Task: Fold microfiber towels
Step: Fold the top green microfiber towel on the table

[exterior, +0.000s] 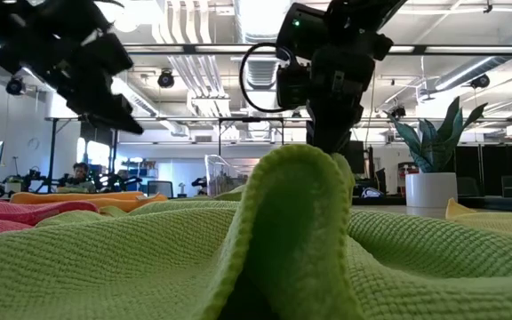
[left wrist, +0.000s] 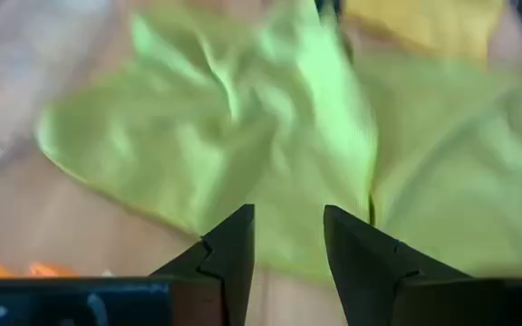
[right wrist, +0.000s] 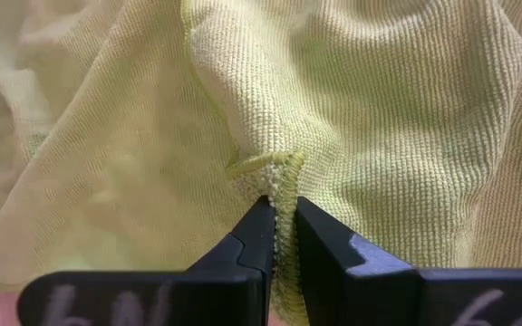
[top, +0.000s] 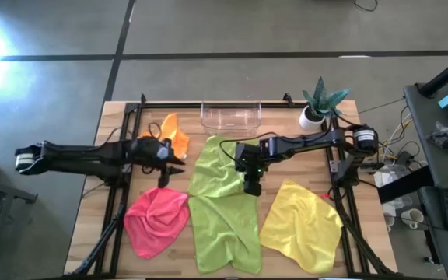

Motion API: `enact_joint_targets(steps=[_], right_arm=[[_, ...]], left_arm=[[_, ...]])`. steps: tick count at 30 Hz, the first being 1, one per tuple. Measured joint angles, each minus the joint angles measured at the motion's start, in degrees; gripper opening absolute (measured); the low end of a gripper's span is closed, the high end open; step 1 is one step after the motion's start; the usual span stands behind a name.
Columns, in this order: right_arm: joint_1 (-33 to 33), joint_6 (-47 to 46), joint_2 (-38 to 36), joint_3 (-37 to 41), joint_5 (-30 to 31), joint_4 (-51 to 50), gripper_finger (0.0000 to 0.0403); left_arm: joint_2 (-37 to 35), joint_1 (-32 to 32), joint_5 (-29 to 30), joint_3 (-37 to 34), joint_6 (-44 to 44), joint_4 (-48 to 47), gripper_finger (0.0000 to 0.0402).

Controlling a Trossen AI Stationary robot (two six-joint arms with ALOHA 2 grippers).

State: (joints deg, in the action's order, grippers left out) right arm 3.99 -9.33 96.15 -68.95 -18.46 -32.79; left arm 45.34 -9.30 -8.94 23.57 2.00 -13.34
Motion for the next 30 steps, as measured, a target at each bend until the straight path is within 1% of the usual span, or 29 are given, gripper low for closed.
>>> enact_joint_targets(steps=[2, 4, 8, 19, 22, 27, 30], right_arm=[[0.0, -0.2, -0.32, 0.0, 0.04, 0.04, 0.0031], [0.0, -0.45, -0.44, 0.0, 0.17, 0.03, 0.0031], [0.0, -0.61, -0.45, -0.02, 0.29, 0.0, 0.0031], [0.0, -0.7, -0.45, -0.04, 0.37, 0.11, 0.0031], [0.0, -0.67, -0.45, -0.04, 0.37, 0.1, 0.0031], [0.0, -0.61, -0.45, -0.04, 0.35, 0.06, 0.0031], [0.0, -0.61, -0.45, -0.04, 0.33, 0.09, 0.0031]], left_arm=[[3.16, 0.99, -1.25, 2.93, -3.11, -2.15, 0.0118], [6.43, 2.53, -1.31, 4.44, -5.88, -4.28, 0.0118], [12.7, 6.53, -1.44, 6.56, -10.06, -4.43, 0.0118], [27.49, 15.77, -1.19, 9.38, -10.51, -4.06, 0.0118], [30.66, 17.46, 0.43, 10.84, -11.71, -3.28, 0.0118], [34.56, 19.04, 6.18, 12.32, -11.81, -3.8, 0.0118], [36.5, 19.12, 6.6, 12.89, -11.8, -3.75, 0.0118]])
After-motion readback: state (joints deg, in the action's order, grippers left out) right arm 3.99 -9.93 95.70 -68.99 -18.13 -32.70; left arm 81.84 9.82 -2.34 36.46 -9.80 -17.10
